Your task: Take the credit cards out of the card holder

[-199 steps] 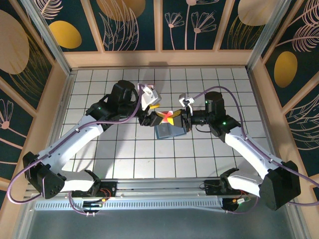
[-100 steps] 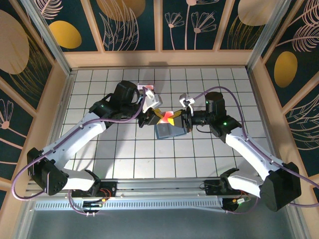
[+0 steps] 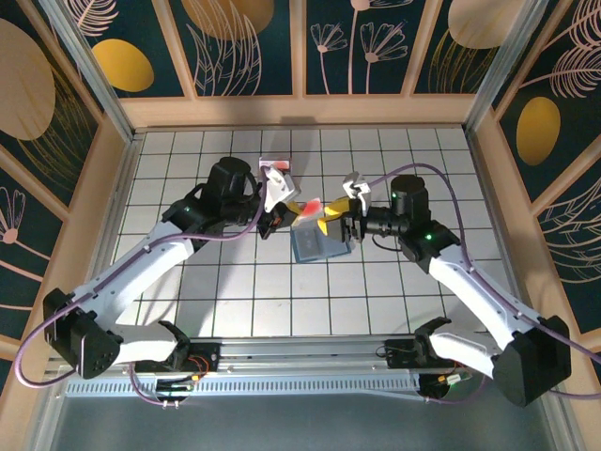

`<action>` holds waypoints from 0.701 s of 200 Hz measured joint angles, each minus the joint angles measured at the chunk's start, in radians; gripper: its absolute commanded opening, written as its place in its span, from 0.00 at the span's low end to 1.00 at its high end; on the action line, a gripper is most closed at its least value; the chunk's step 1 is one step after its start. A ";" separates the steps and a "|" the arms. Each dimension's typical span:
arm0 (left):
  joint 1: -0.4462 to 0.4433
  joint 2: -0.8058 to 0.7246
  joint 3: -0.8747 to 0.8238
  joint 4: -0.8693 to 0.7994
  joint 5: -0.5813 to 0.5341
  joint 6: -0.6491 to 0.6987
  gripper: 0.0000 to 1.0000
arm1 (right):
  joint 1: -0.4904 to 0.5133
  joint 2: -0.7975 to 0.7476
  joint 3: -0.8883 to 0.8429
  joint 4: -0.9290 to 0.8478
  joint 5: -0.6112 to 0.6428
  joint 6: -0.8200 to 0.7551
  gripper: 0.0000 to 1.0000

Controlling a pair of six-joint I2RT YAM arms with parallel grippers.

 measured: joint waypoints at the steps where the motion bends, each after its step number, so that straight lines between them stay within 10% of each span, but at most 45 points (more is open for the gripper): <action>1: 0.000 -0.001 0.000 0.002 -0.005 0.000 0.00 | 0.000 -0.002 0.000 0.000 0.005 -0.001 0.56; 44: 0.023 0.001 -0.002 0.079 -0.144 0.071 0.00 | 0.000 -0.074 -0.002 -0.005 0.290 0.053 0.57; 140: 0.325 0.360 0.178 0.093 -0.011 0.446 0.00 | 0.000 -0.084 -0.002 -0.086 0.737 0.206 0.58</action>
